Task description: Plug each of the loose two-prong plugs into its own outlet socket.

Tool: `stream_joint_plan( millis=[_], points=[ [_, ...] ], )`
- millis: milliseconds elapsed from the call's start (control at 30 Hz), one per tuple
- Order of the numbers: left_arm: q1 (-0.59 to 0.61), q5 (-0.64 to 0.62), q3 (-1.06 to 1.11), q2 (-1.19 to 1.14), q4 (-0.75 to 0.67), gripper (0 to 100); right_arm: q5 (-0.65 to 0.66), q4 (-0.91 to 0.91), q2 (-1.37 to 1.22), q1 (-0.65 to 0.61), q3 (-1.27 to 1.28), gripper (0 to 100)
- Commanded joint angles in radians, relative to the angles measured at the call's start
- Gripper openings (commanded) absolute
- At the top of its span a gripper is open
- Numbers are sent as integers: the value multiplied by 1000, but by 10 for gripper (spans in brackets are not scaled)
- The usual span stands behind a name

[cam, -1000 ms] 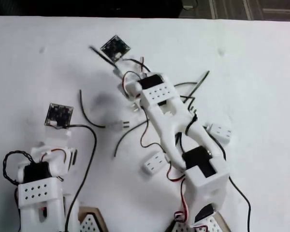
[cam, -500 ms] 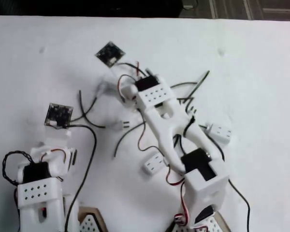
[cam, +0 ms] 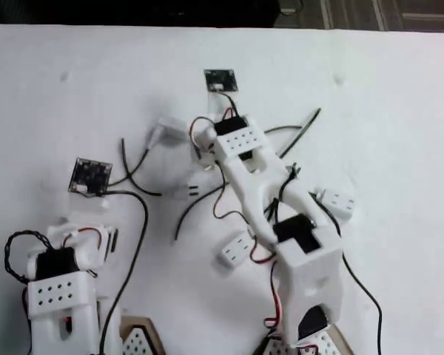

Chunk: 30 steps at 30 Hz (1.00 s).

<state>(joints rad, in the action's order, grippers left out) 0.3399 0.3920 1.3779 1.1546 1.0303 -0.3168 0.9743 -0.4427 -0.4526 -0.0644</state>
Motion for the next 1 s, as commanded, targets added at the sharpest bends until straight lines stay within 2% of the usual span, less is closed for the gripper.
stream_joint_plan(
  millis=[0, 300, 400, 500, 567, 800, 967],
  points=[
    [2, 8, -3, 15, -17, 170, -63, 16, -68, 18, -121, 275],
    [2, 8, -2, 15, -17, 170, -153, 180, -355, 28, -496, 216],
    [2, 8, -2, 15, -17, 170, -153, 257, -440, 28, -614, 139],
    [2, 8, -2, 15, -17, 170, -153, 355, -487, 35, -736, 12],
    [2, 8, -2, 15, -17, 170, -153, 441, -496, 35, -810, 36],
    [2, 8, -2, 15, -17, 170, -146, 722, -496, 31, -1060, 18],
    [2, 8, -2, 15, -17, 170, -68, 748, -470, 61, -1097, 18]
  ],
)
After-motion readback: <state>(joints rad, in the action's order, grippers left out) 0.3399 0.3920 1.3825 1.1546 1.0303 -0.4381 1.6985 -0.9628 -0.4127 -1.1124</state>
